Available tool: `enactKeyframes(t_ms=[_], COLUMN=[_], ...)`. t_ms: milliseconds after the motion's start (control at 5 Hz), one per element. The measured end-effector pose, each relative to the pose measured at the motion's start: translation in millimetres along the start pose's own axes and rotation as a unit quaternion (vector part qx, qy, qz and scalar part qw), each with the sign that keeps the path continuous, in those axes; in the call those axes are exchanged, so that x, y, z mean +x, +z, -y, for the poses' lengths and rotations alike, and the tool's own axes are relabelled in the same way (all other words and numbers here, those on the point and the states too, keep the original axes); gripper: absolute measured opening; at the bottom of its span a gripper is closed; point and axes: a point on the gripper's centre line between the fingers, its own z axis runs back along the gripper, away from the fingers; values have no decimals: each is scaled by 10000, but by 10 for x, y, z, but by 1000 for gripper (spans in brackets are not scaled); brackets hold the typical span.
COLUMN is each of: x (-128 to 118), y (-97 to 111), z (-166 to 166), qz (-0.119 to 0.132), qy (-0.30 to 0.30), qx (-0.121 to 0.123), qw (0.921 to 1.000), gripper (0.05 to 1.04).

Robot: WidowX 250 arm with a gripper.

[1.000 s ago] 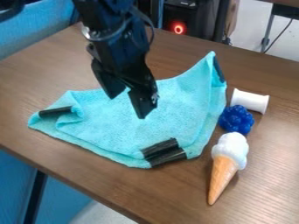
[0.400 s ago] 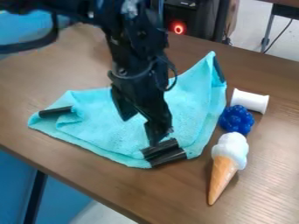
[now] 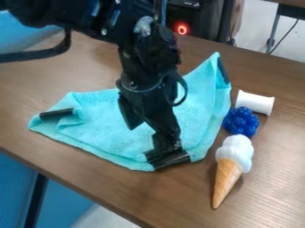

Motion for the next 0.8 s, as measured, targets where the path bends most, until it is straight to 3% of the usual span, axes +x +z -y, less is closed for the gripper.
enactKeyframes(t_ms=[800], x=[-21], y=[-115], z=[-9], qz=[-97], qy=[-67], qx=[136], qw=[9998], gripper=[1001])
